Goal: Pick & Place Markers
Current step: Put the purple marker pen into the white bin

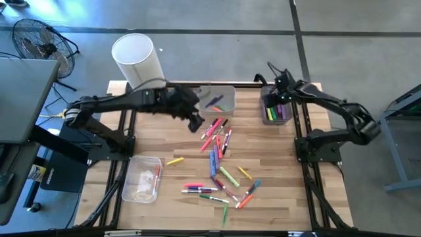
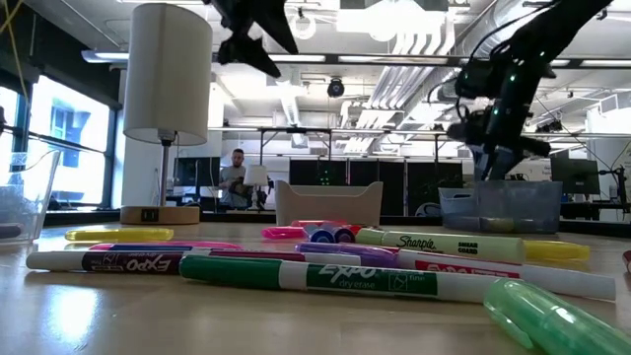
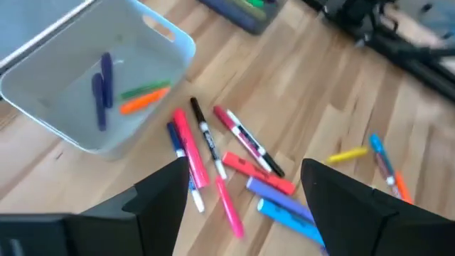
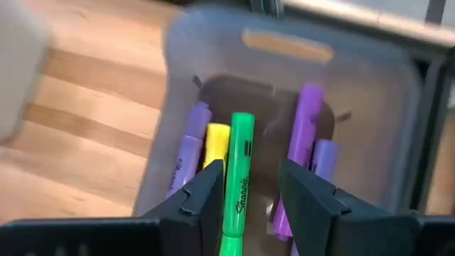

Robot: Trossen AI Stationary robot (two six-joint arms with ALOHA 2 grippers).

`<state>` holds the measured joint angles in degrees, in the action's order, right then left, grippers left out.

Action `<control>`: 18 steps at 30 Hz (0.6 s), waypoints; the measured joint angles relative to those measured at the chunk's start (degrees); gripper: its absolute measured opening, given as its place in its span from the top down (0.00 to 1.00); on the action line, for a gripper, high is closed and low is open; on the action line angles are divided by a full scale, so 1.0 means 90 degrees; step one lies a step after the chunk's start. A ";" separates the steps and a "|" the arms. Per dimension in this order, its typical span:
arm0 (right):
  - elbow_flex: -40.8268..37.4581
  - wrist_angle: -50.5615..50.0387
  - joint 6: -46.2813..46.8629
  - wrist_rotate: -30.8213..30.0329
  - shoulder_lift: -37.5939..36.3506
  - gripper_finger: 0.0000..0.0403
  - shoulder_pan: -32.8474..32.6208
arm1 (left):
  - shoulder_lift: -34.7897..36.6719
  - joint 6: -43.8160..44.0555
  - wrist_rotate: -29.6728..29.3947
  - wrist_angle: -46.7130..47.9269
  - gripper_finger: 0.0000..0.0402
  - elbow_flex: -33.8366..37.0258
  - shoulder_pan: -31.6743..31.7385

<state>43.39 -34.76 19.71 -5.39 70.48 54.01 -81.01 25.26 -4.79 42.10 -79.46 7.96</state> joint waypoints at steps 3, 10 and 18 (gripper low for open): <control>0.0000 -0.0018 -0.0212 0.0269 -0.0720 0.70 -0.0001 | -0.0032 -0.0057 -0.0468 -0.0014 0.39 0.0000 -0.0684; 0.0005 -0.0020 -0.0200 0.2051 -0.2800 0.75 -0.0191 | -0.0640 -0.0321 -0.1179 0.0114 0.44 -0.0016 -0.1843; 0.0005 -0.0020 0.0168 0.2456 -0.4470 0.89 -0.1453 | -0.1615 0.0383 -0.0658 0.0924 0.48 0.0001 -0.2969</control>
<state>43.44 -34.94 21.23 16.71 30.25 40.94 -95.54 28.71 -10.71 50.42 -79.45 -18.77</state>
